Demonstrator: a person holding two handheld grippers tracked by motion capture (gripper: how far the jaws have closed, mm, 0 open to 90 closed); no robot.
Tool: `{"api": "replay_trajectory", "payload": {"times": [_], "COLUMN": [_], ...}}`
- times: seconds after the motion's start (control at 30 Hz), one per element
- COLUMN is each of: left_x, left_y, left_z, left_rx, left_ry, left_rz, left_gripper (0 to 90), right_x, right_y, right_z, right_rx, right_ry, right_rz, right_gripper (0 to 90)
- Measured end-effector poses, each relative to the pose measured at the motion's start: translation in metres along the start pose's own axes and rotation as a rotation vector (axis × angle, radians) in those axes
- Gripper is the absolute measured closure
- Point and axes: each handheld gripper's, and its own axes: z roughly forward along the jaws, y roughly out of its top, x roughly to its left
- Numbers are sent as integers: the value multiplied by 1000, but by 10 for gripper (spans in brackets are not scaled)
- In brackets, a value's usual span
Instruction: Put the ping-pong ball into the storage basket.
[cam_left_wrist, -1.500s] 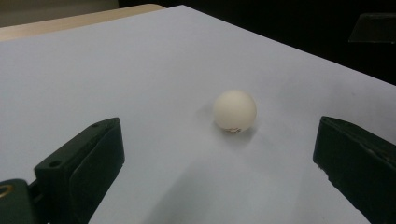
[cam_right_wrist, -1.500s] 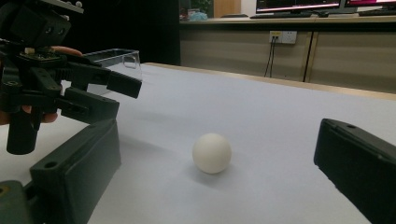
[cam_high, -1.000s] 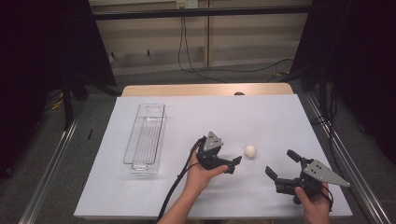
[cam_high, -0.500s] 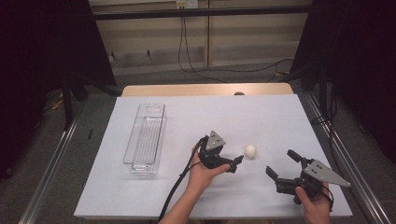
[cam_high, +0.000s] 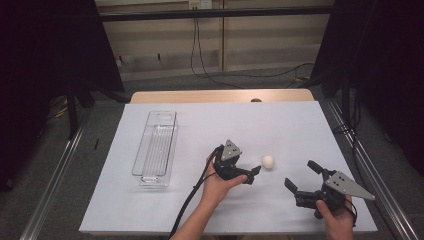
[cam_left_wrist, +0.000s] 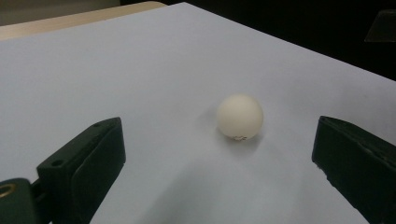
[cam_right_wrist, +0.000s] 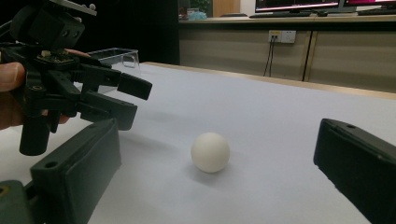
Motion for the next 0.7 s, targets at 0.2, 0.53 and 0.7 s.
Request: {"api": "replay_trajectory", "payload": {"times": [0.2, 0.53, 0.7], "left_x": [-1, -1, 1], "left_y": [0, 4, 3], "left_z": [2, 5, 8], "left_rx": [0, 12, 24], "left_ry": [8, 8, 6], "left_rz": [-2, 9, 18], "left_gripper": [30, 31, 32], "right_x": [0, 0, 0], "right_y": [0, 1, 0], "right_z": [0, 0, 0], "right_rx": [-5, -3, -4], "right_ry": [-1, 0, 0], "right_rz": [1, 6, 3], "right_gripper": [4, 4, 3]}}
